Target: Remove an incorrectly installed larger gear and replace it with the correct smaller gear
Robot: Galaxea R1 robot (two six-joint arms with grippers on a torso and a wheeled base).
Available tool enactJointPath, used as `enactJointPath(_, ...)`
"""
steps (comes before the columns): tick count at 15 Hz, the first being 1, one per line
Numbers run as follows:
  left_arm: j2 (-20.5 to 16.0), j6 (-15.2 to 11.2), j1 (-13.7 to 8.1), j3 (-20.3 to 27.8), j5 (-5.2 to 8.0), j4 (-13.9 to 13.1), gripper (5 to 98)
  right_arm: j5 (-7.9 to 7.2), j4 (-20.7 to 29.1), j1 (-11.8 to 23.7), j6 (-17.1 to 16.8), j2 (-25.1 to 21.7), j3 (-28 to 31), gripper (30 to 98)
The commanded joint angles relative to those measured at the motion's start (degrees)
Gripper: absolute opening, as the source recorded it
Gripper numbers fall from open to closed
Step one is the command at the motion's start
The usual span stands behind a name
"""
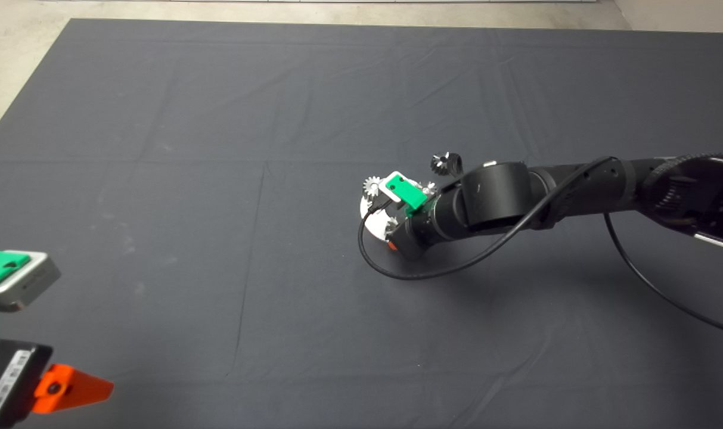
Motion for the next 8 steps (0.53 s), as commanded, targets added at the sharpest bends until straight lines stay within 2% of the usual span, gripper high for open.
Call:
enactJointPath(1, -0.06, -0.23, -0.38, 1.01, 1.89, -1.11, 98.1, 0.24, -1.29, 1.39, 0.49, -0.26, 3.11, 47.7)
enactJointPath(5, -0.06, -0.23, -0.38, 1.01, 1.89, -1.11, 98.1, 0.15, -1.20, 2.63, 0.58, -0.48, 4.99, 47.6)
enactJointPath(8, -0.06, -0.23, -0.38, 1.01, 1.89, -1.03, 98.1, 0.15, -1.02, 3.68, 0.67, -2.33, 7.53, 47.6)
